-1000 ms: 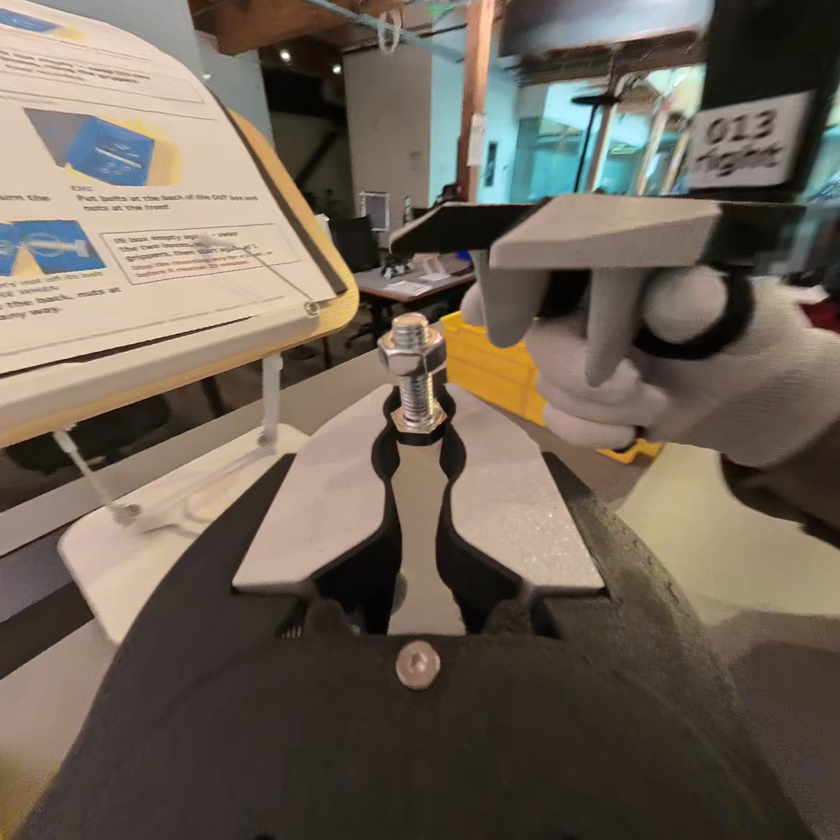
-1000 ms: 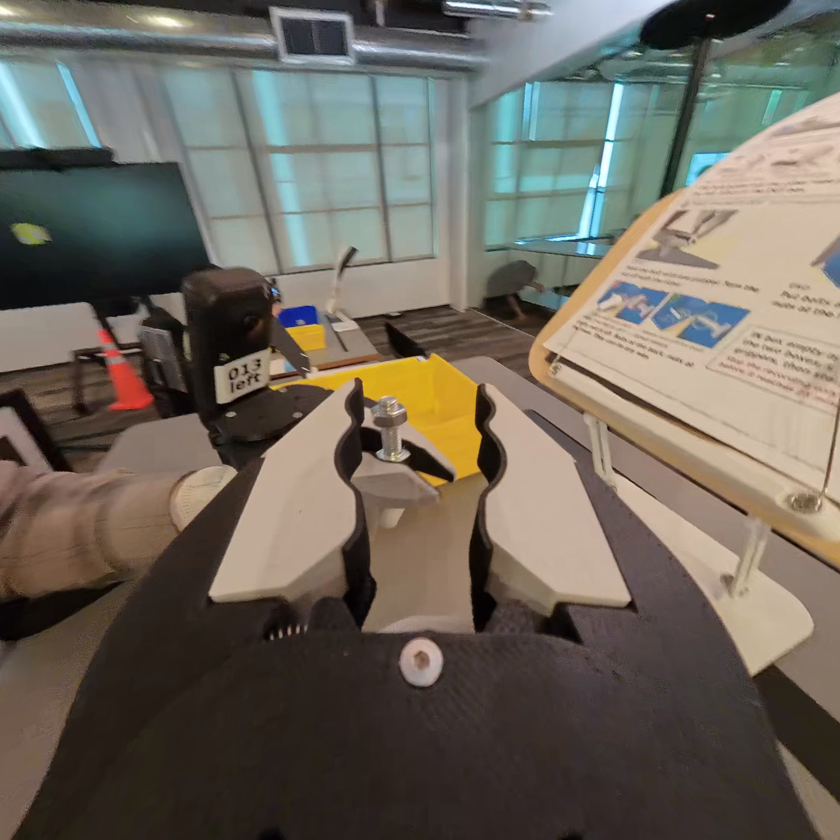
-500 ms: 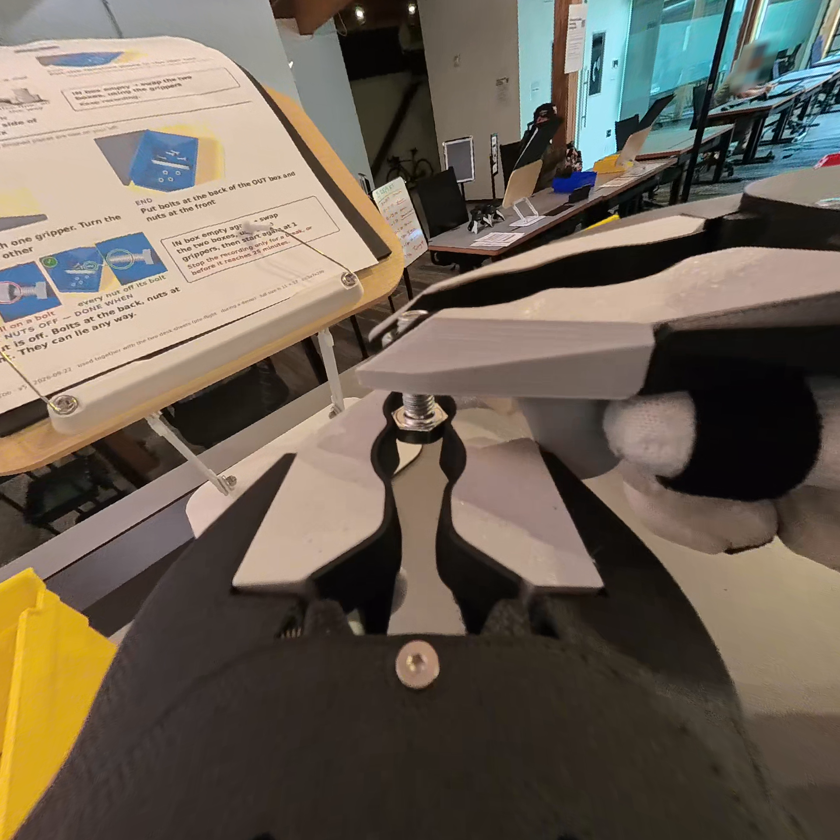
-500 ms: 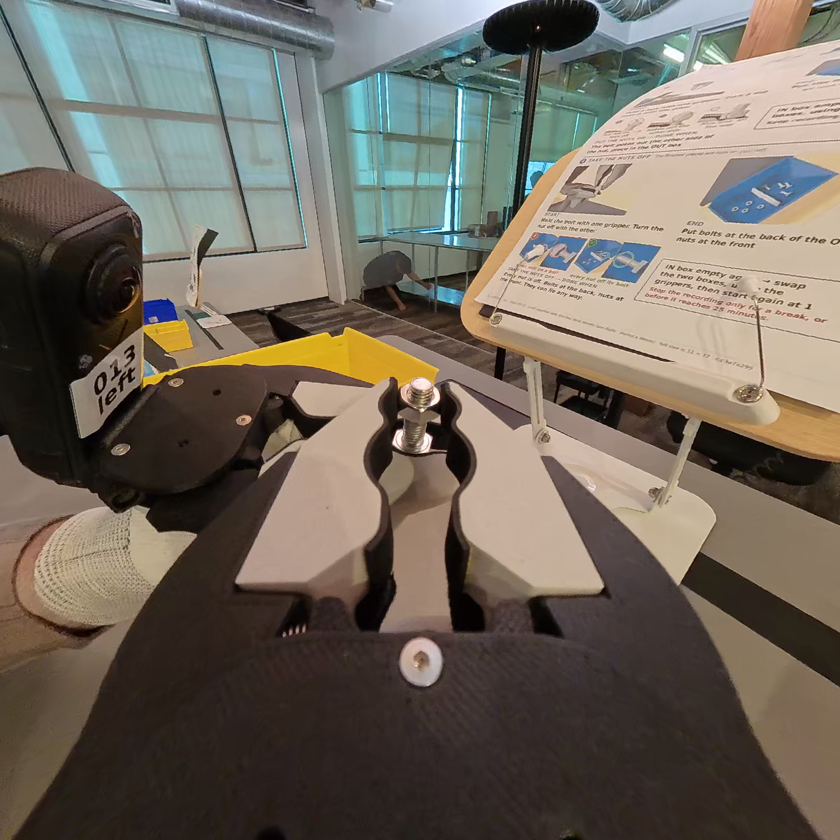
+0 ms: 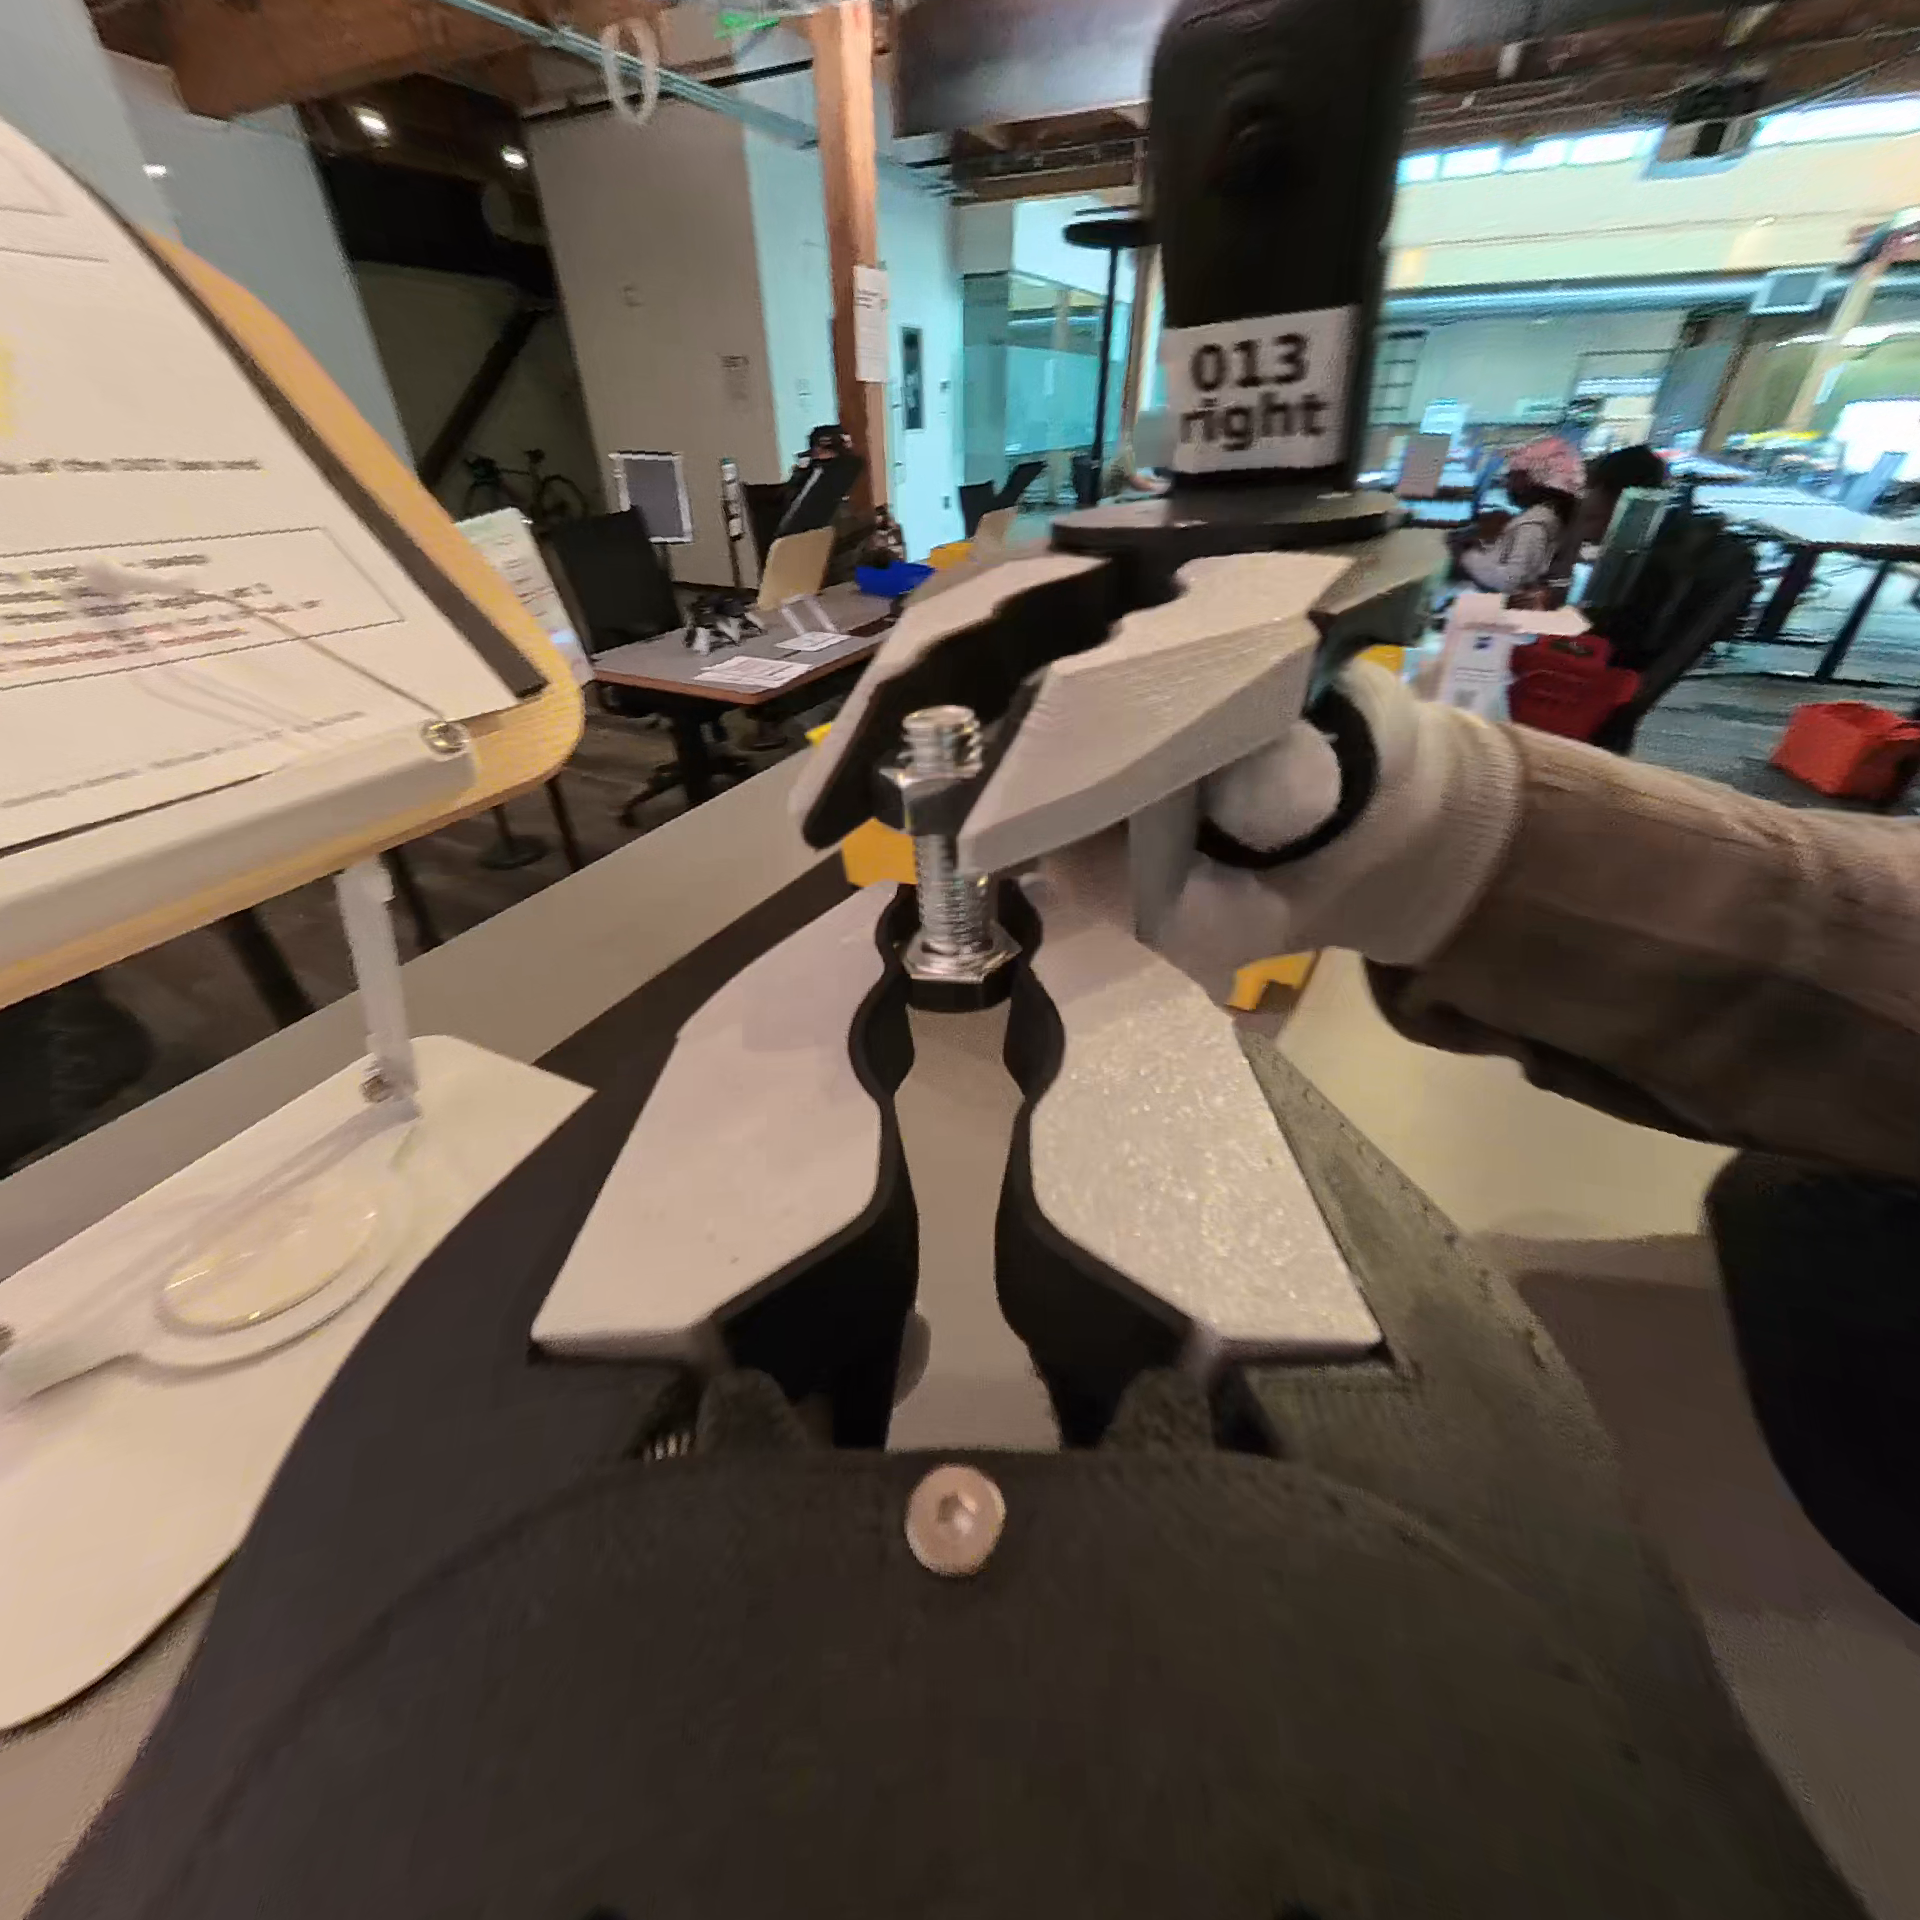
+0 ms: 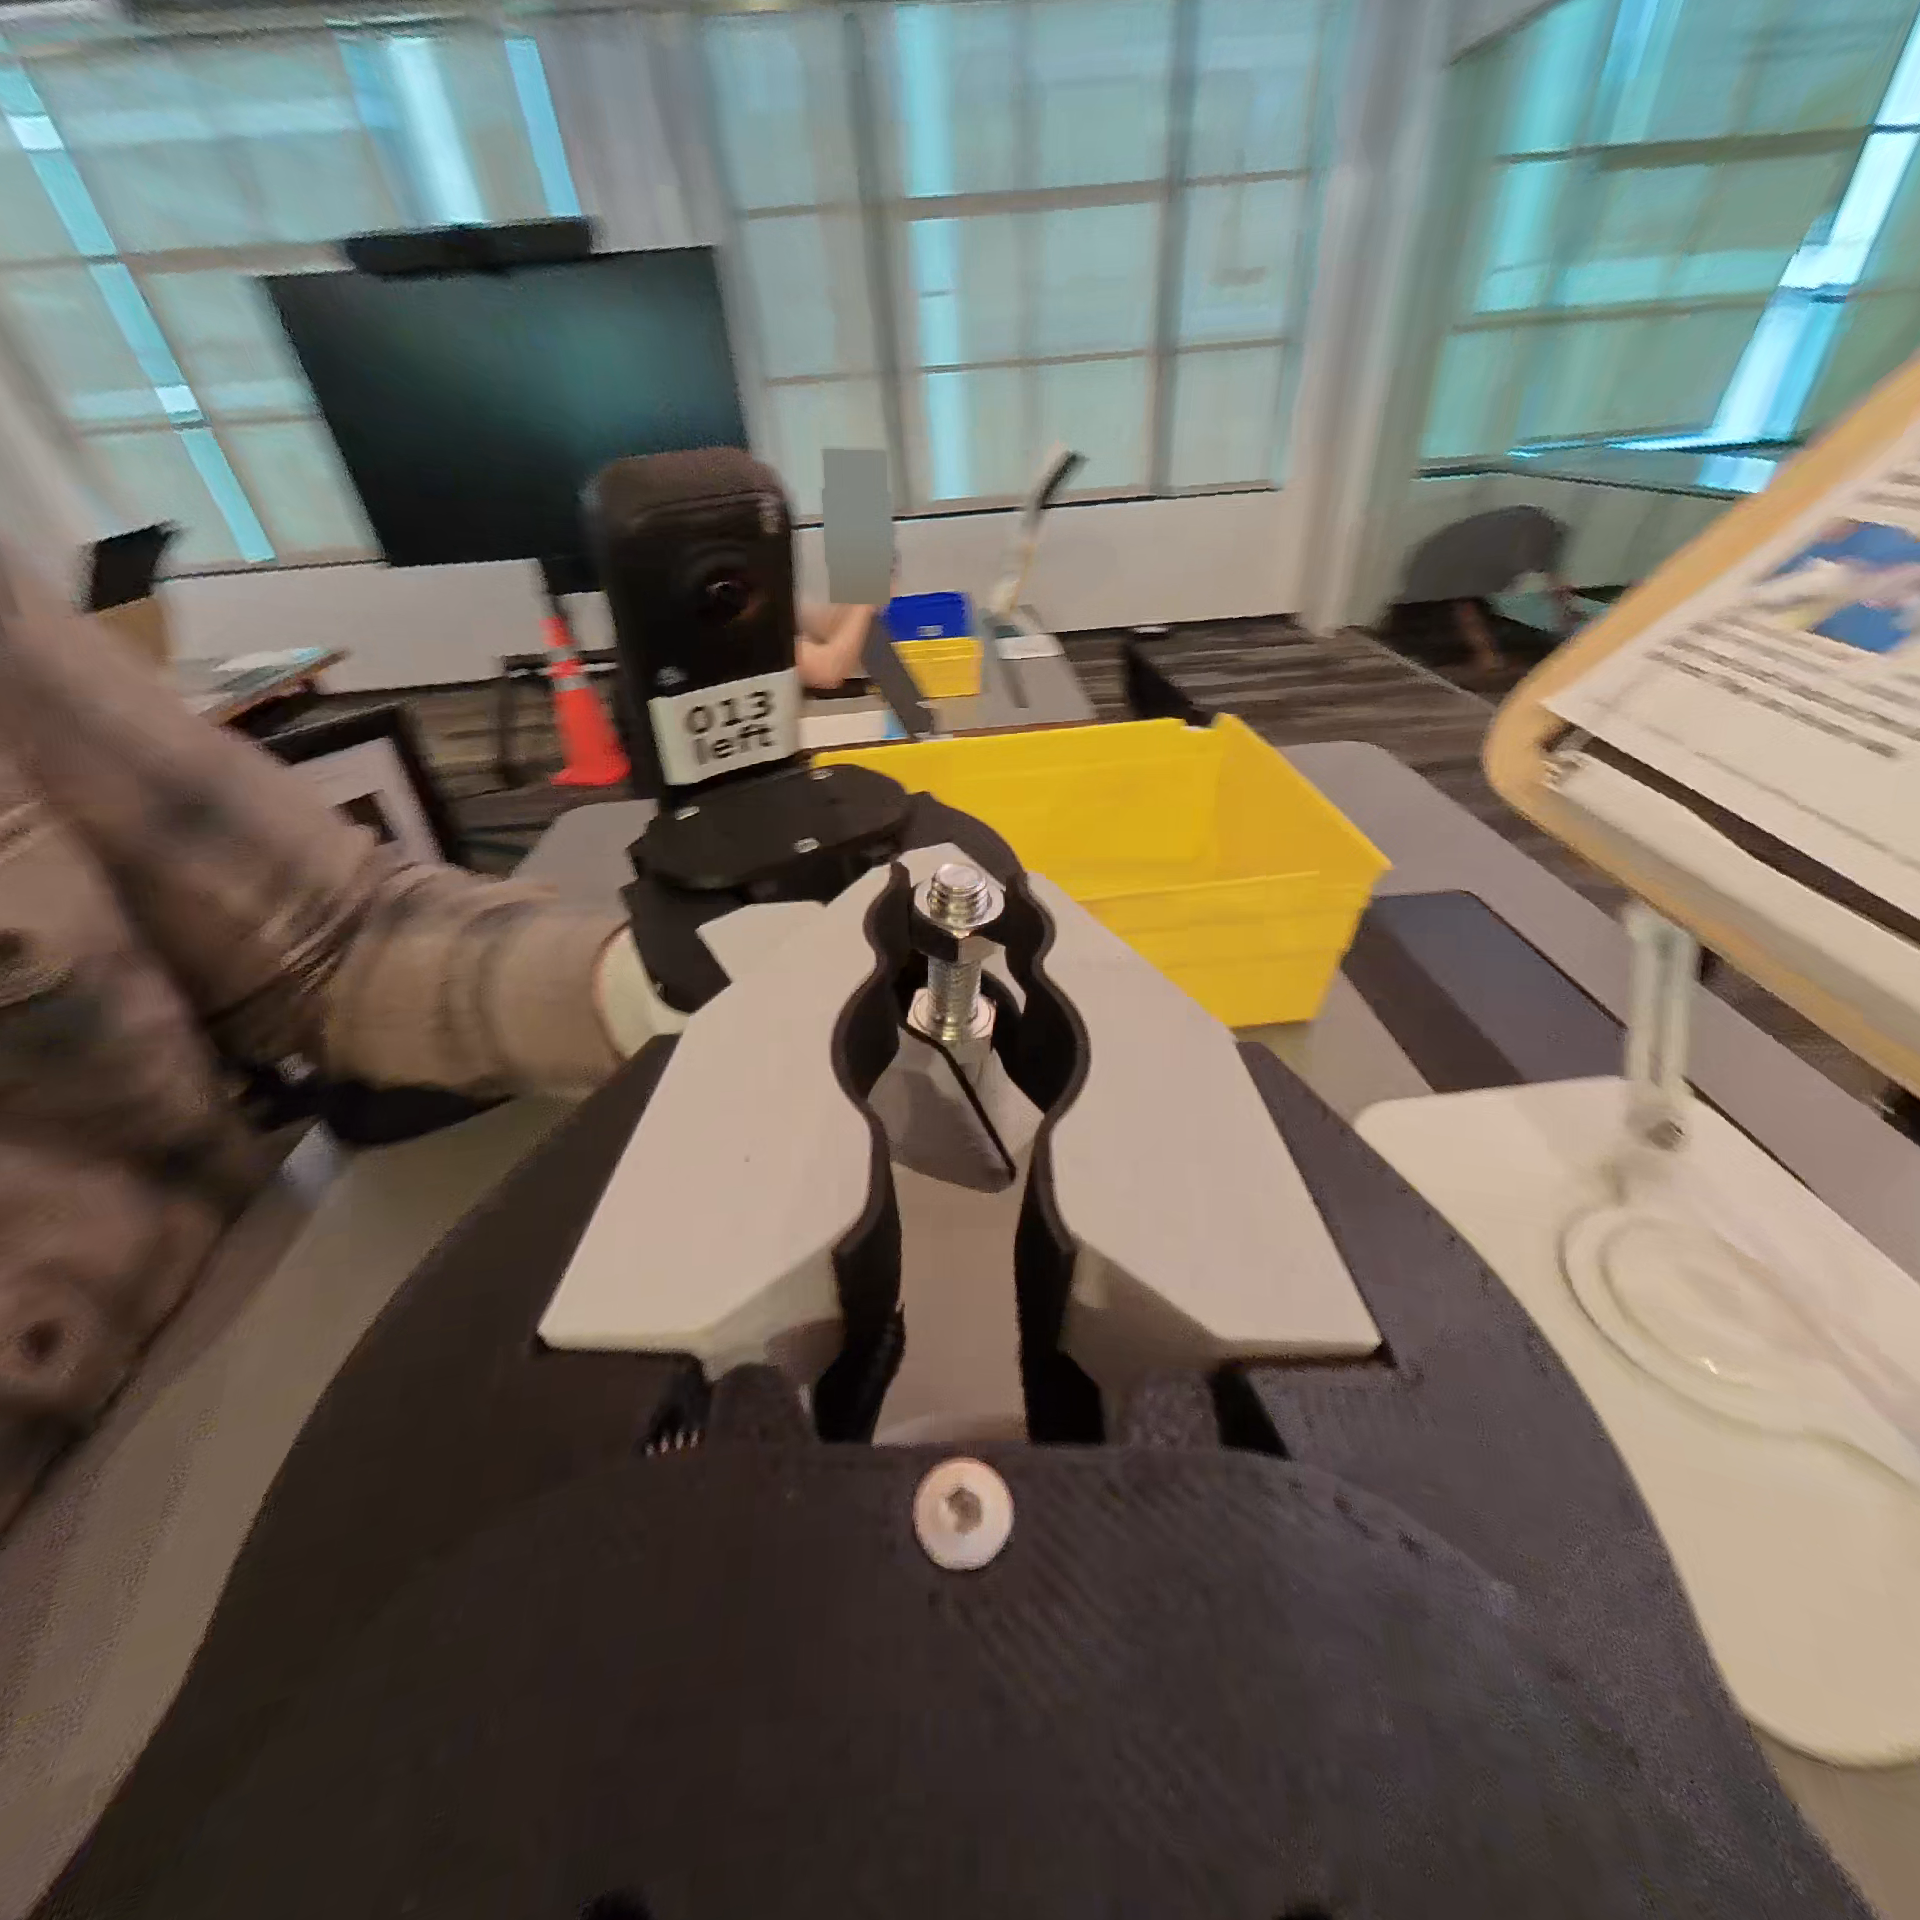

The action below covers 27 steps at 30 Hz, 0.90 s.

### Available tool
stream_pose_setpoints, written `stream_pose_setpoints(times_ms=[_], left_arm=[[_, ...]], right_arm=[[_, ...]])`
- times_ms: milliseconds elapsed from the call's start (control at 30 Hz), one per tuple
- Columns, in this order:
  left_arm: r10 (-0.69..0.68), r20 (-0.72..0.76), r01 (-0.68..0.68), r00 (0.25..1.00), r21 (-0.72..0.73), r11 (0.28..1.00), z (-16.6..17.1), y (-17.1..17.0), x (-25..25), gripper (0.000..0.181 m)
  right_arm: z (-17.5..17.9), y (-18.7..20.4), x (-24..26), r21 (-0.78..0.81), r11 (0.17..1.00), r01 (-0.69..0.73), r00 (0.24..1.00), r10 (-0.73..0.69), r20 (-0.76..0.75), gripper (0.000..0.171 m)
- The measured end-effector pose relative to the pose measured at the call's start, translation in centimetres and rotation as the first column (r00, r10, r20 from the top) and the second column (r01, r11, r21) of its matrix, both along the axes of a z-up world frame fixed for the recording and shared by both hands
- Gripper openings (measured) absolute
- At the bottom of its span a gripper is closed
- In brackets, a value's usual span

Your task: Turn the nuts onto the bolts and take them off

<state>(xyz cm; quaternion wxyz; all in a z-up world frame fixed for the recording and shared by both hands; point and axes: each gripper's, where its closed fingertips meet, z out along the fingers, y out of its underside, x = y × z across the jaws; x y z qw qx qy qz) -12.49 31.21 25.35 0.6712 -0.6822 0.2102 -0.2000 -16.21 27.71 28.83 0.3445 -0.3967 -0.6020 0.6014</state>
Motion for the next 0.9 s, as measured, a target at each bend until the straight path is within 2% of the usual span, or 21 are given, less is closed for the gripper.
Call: stream_pose_setpoints(times_ms=[67, 133, 233, 333, 400, 433, 467, 533, 667, 767, 867, 900], left_arm=[[-0.076, -0.026, 0.076, 0.997, -0.006, 0.997, -0.2, -0.7, 1.4, 0.014], [-0.165, -0.006, 0.165, 0.986, -0.005, 0.986, 0.0, -1.6, 2.9, 0.014], [-0.291, 0.016, 0.291, 0.956, -0.001, 0.957, 0.3, -3.1, 5.2, 0.015], [-0.352, 0.034, 0.352, 0.935, -0.003, 0.936, 0.5, -4.0, 6.4, 0.014], [-0.348, 0.038, 0.349, 0.937, -0.004, 0.937, 0.6, -4.0, 6.3, 0.014], [-0.334, 0.043, 0.334, 0.942, -0.002, 0.942, 0.6, -3.7, 5.9, 0.015], [-0.321, 0.049, 0.322, 0.946, -0.004, 0.947, 0.6, -3.5, 5.5, 0.015], [-0.268, 0.032, 0.268, 0.963, -0.006, 0.963, 0.5, -2.8, 4.4, 0.015], [-0.164, 0.005, 0.164, 0.986, -0.009, 0.986, 0.4, -1.7, 2.7, 0.015], [-0.099, 0.004, 0.099, 0.995, -0.019, 0.995, 0.2, -0.9, 1.7, 0.015], [-0.048, -0.026, 0.047, 0.999, -0.024, 0.999, -0.3, -0.4, 1.1, 0.015], [-0.042, -0.030, 0.041, 0.999, -0.028, 0.999, -0.4, -0.3, 1.0, 0.014]], right_arm=[[-0.1, -1.0, 1.2, -0.011, 0.984, -0.180, 0.983, 0.180, 0.044, 0.016], [-0.1, -1.9, 2.7, -0.001, 0.932, -0.362, 0.929, 0.361, 0.077, 0.016], [0.1, -3.5, 4.9, -0.037, 0.799, -0.600, 0.788, 0.599, 0.146, 0.016], [0.2, -4.4, 6.1, -0.088, 0.675, -0.733, 0.655, 0.734, 0.177, 0.016], [0.3, -4.6, 5.9, -0.098, 0.657, -0.748, 0.636, 0.751, 0.176, 0.016], [0.3, -4.4, 5.4, -0.070, 0.685, -0.725, 0.669, 0.724, 0.167, 0.020], [0.5, -4.0, 4.6, -0.034, 0.733, -0.680, 0.722, 0.677, 0.145, 0.038], [1.4, -3.0, 3.3, 0.011, 0.828, -0.560, 0.826, 0.557, 0.086, 0.059], [2.1, 0.2, 0.9, 0.085, 0.981, -0.175, 0.985, 0.174, 0.017, 0.054], [1.9, 1.4, 0.7, 0.089, 0.994, 0.065, 0.998, -0.064, -0.016, 0.053], [0.4, 1.5, 0.7, 0.107, 0.960, 0.260, 0.965, -0.261, 0.000, 0.051], [0.1, 1.3, 0.7, 0.085, 0.950, 0.301, 0.953, -0.302, 0.004, 0.046]])
